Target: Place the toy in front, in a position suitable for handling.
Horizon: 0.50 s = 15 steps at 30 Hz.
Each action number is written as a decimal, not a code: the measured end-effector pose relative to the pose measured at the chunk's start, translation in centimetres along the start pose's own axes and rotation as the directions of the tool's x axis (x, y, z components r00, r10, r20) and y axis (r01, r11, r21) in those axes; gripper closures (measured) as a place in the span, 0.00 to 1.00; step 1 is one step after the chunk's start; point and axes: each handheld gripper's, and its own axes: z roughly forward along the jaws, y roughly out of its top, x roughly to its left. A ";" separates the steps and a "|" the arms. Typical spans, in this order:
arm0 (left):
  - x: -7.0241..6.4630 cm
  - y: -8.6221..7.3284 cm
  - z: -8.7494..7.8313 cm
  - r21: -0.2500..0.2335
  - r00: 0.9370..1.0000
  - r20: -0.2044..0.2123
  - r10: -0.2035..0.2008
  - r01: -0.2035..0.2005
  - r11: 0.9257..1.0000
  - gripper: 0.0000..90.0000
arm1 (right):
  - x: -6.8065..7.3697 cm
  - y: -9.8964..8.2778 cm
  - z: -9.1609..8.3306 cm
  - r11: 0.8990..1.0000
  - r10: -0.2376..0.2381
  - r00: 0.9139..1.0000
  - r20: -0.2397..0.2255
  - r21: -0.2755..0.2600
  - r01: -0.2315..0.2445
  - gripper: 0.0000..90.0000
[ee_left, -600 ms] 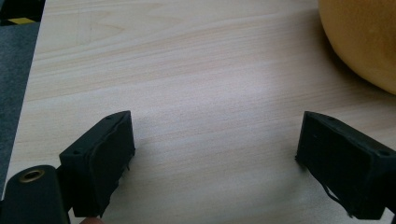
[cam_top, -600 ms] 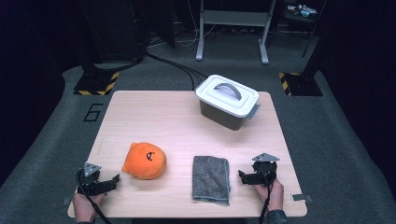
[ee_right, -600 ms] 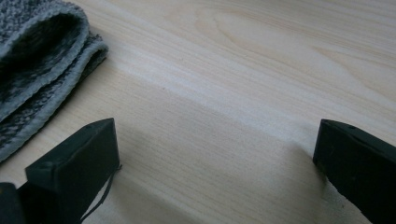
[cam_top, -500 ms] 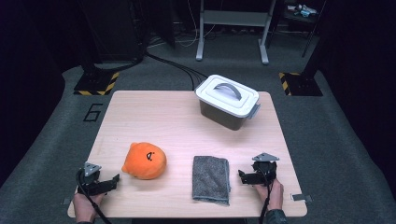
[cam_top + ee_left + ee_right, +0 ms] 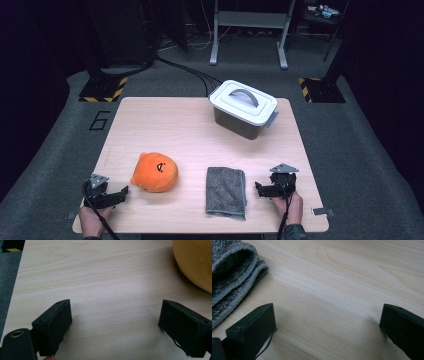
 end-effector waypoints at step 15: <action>0.0 0.0 0.0 0.003 1.000 -0.001 -0.002 0.002 1.000 0.12 | 0.0 0.2 -0.1 1.000 0.004 1.000 -0.004 0.025 -0.004 0.00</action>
